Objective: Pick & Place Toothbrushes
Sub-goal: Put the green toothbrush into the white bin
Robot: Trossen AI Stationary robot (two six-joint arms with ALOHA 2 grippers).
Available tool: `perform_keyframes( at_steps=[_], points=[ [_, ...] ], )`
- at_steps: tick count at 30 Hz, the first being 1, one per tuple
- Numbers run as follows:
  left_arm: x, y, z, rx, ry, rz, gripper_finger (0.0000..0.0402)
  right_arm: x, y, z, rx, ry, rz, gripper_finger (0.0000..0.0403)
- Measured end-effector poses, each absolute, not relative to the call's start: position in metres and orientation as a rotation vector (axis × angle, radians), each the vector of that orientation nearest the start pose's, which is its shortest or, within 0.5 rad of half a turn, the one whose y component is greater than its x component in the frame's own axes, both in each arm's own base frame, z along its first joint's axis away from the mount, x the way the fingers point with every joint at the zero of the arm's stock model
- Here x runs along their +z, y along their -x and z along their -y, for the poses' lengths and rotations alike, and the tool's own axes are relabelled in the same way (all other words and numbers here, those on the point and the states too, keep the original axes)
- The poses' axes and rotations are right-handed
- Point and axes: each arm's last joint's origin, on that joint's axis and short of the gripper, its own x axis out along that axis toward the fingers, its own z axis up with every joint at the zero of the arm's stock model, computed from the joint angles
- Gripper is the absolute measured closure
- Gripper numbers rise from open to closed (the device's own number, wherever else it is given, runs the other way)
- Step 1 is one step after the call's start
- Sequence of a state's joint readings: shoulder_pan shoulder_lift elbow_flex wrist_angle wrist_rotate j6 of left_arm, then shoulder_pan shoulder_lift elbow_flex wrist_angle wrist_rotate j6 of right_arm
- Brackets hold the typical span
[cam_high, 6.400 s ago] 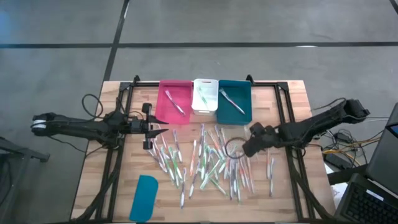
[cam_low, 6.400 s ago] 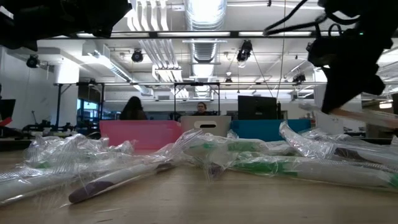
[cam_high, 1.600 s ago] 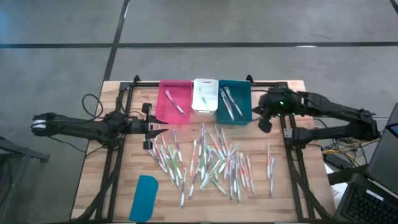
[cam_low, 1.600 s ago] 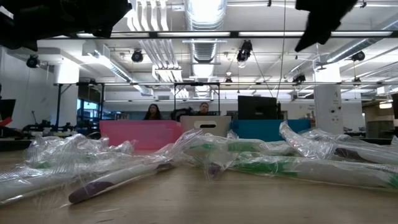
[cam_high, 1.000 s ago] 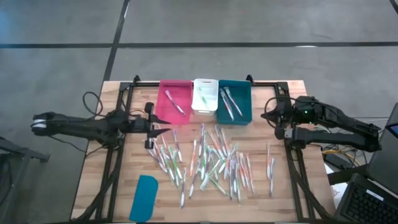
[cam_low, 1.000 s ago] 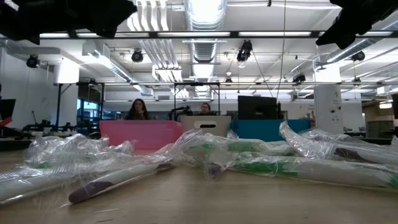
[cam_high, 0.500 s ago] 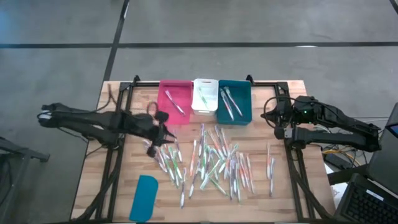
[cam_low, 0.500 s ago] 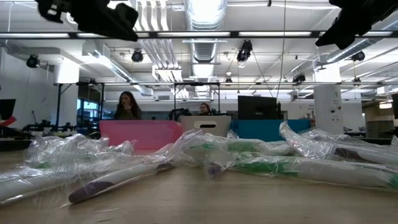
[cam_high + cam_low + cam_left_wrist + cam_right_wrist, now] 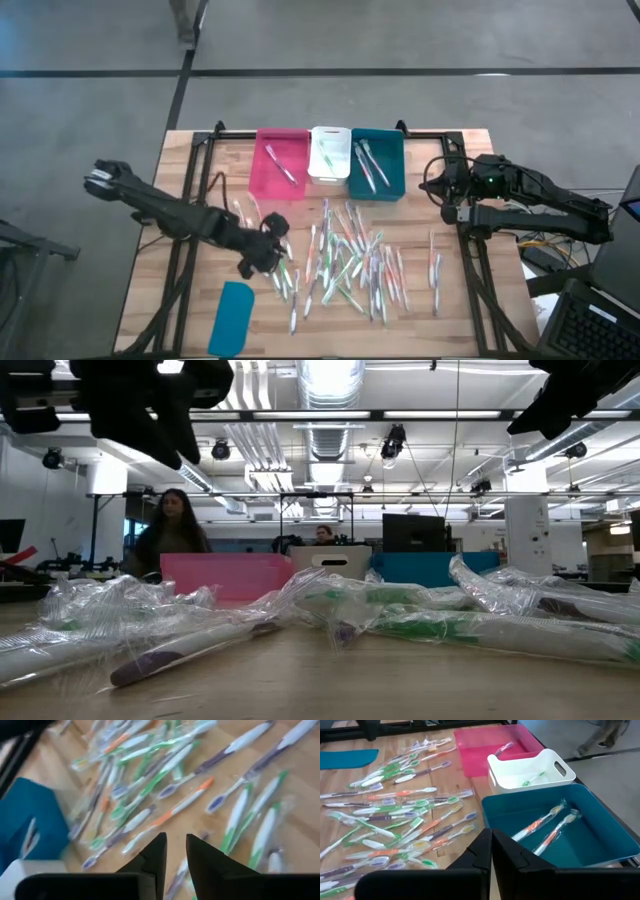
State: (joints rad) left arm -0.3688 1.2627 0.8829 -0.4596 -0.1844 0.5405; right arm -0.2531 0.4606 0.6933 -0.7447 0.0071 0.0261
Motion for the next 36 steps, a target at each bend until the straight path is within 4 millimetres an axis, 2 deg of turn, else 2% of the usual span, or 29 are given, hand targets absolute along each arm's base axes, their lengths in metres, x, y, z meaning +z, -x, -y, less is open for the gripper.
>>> perform_keyframes(
  at_steps=[5,13,25,36],
  points=[
    [0.241,-0.247,0.1,-0.411,-0.701,-0.802,0.0301,0.288,-0.089,0.023,-0.261,-0.088,-0.506,0.0394],
    [0.216,-0.255,0.109,-0.433,-0.701,-0.925,0.0259,0.288,-0.089,0.023,-0.261,-0.088,-0.507,0.0394],
    [0.174,-0.27,0.117,-0.473,-0.692,-1.079,0.0257,0.288,-0.089,0.023,-0.261,-0.088,-0.507,0.0394],
    [0.162,-0.275,0.119,-0.483,-0.708,-1.119,0.0264,0.288,-0.089,0.023,-0.261,-0.088,-0.507,0.0394]
  ],
)
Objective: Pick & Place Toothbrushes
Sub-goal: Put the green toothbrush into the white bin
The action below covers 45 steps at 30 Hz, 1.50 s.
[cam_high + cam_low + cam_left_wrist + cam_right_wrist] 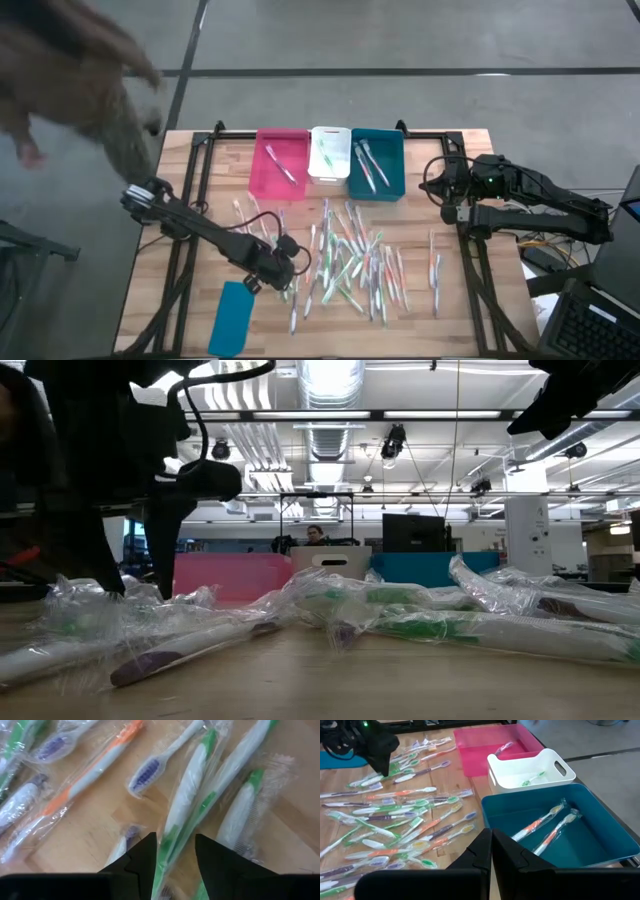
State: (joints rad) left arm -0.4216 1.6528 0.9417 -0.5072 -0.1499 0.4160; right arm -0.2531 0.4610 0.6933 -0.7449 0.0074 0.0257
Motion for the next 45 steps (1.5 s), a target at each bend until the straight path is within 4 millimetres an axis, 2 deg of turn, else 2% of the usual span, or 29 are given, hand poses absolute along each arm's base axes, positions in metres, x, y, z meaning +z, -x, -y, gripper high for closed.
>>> perform_keyframes(
  at_steps=[6,20,27,30,33,38,45],
  points=[
    [0.163,-0.276,0.119,-0.481,-0.716,-1.115,0.0295,0.288,-0.089,0.023,-0.261,-0.088,-0.507,0.0394],
    [0.165,-0.274,0.118,-0.49,-0.725,-1.14,0.0395,0.288,-0.089,0.023,-0.261,-0.088,-0.507,0.0394],
    [0.181,-0.279,0.12,-0.507,-0.754,-1.155,0.0398,0.288,-0.089,0.023,-0.261,-0.088,-0.507,0.0394],
    [0.188,-0.281,0.12,-0.557,-0.871,-1.13,0.0399,0.288,-0.089,0.023,-0.261,-0.088,-0.507,0.0394],
    [0.193,-0.282,0.118,-0.578,-1.106,-1.127,0.0398,0.288,-0.089,0.023,-0.262,-0.088,-0.507,0.0394],
    [0.199,-0.287,0.111,-0.486,-1.475,-1.123,0.0399,0.288,-0.089,0.023,-0.262,-0.088,-0.507,0.0394],
    [0.212,-0.311,0.088,-0.41,-1.624,-1.045,0.04,0.288,-0.089,0.023,-0.262,-0.088,-0.507,0.0394]
  ],
)
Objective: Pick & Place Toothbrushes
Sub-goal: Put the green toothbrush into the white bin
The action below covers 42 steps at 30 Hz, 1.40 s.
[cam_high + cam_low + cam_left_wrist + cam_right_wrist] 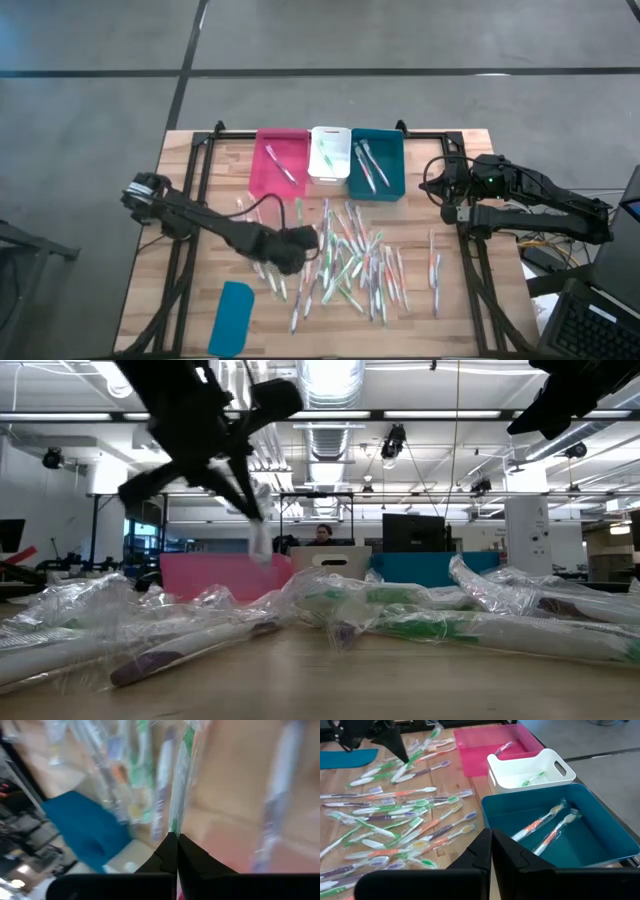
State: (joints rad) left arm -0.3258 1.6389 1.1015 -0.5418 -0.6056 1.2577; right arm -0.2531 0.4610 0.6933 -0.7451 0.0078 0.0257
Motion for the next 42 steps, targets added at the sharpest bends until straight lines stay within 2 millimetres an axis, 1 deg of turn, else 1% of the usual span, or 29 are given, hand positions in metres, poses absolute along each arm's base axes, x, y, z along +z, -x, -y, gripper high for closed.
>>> perform_keyframes(
  at_steps=[3,6,8,11,13,17,22,32,34,36,40,42],
  points=[
    [0.222,-0.324,0.07,-0.377,-1.682,-1.009,0.04,0.288,-0.089,0.023,-0.262,-0.088,-0.507,0.0394],
    [0.235,-0.337,0.047,-0.326,-1.706,-0.981,0.04,0.288,-0.089,0.023,-0.262,-0.088,-0.507,0.0394],
    [0.243,-0.344,0.03,-0.318,-1.683,-0.947,0.04,0.288,-0.089,0.023,-0.262,-0.088,-0.507,0.0394],
    [0.252,-0.352,0.002,-0.353,-1.614,-0.87,0.0401,0.288,-0.089,0.023,-0.261,-0.088,-0.507,0.0394],
    [0.259,-0.355,-0.02,-0.337,-1.571,-0.835,0.0401,0.288,-0.089,0.023,-0.261,-0.088,-0.507,0.0394],
    [0.274,-0.357,-0.065,-0.235,-1.504,-0.817,0.0401,0.288,-0.089,0.023,-0.262,-0.088,-0.507,0.0394],
    [0.288,-0.353,-0.107,-0.141,-1.412,-0.808,0.0401,0.288,-0.089,0.023,-0.261,-0.088,-0.507,0.0394],
    [0.289,-0.335,-0.16,-0.128,-1.332,-0.756,0.0401,0.288,-0.089,0.023,-0.262,-0.088,-0.507,0.0394],
    [0.288,-0.335,-0.167,-0.111,-1.333,-0.744,0.0401,0.288,-0.089,0.023,-0.262,-0.088,-0.507,0.0394],
    [0.282,-0.335,-0.175,-0.11,-1.326,-0.76,0.0401,0.288,-0.089,0.023,-0.262,-0.088,-0.507,0.0394],
    [0.264,-0.342,-0.19,-0.136,-1.303,-0.812,0.0401,0.288,-0.089,0.023,-0.262,-0.088,-0.507,0.0394],
    [0.258,-0.348,-0.198,-0.14,-1.304,-0.826,0.0401,0.288,-0.089,0.023,-0.262,-0.088,-0.507,0.0394]
  ],
)
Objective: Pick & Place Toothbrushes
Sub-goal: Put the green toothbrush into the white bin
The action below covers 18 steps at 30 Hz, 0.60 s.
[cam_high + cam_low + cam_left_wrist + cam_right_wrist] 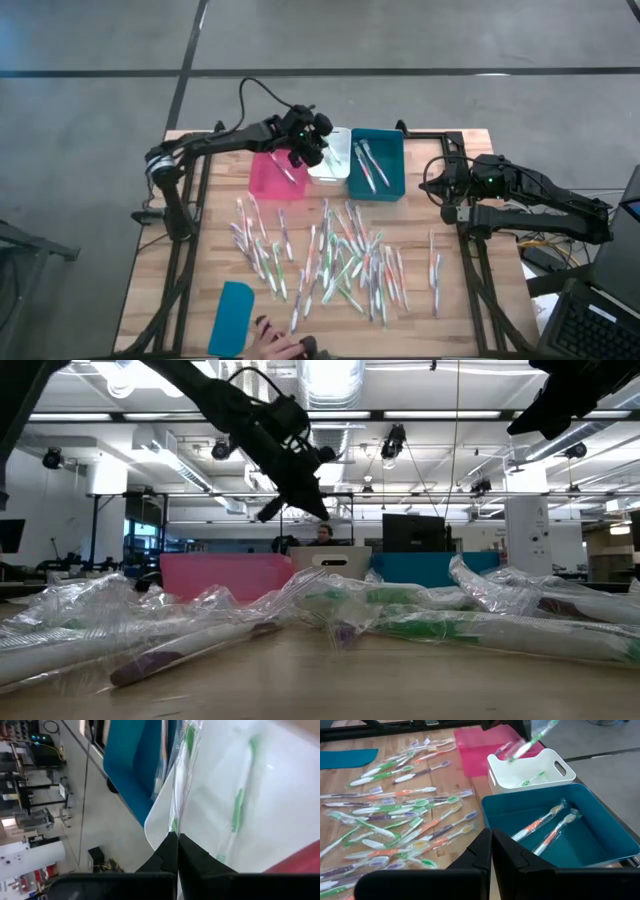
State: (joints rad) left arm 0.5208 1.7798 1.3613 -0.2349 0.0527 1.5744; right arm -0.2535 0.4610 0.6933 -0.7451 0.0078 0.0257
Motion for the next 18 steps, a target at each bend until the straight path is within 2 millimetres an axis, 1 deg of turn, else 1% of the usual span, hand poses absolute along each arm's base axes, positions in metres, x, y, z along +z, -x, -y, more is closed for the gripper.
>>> perform_keyframes(
  at_steps=[3,7,10,15,18],
  points=[
    [0.25,-0.357,-0.207,-0.152,-1.293,-0.846,0.0401,0.288,-0.089,0.023,-0.262,-0.088,-0.508,0.0394],
    [0.233,-0.366,-0.212,-0.223,-1.255,-0.9,0.0401,0.288,-0.089,0.023,-0.262,-0.088,-0.507,0.0394],
    [0.224,-0.371,-0.215,-0.249,-1.235,-0.922,0.0401,0.288,-0.089,0.023,-0.262,-0.088,-0.508,0.0394],
    [0.209,-0.373,-0.216,-0.278,-1.212,-0.959,0.0388,0.288,-0.089,0.023,-0.262,-0.088,-0.508,0.0394],
    [0.207,-0.372,-0.215,-0.287,-1.2,-0.968,0.0377,0.288,-0.089,0.023,-0.262,-0.088,-0.508,0.0394]
  ],
)
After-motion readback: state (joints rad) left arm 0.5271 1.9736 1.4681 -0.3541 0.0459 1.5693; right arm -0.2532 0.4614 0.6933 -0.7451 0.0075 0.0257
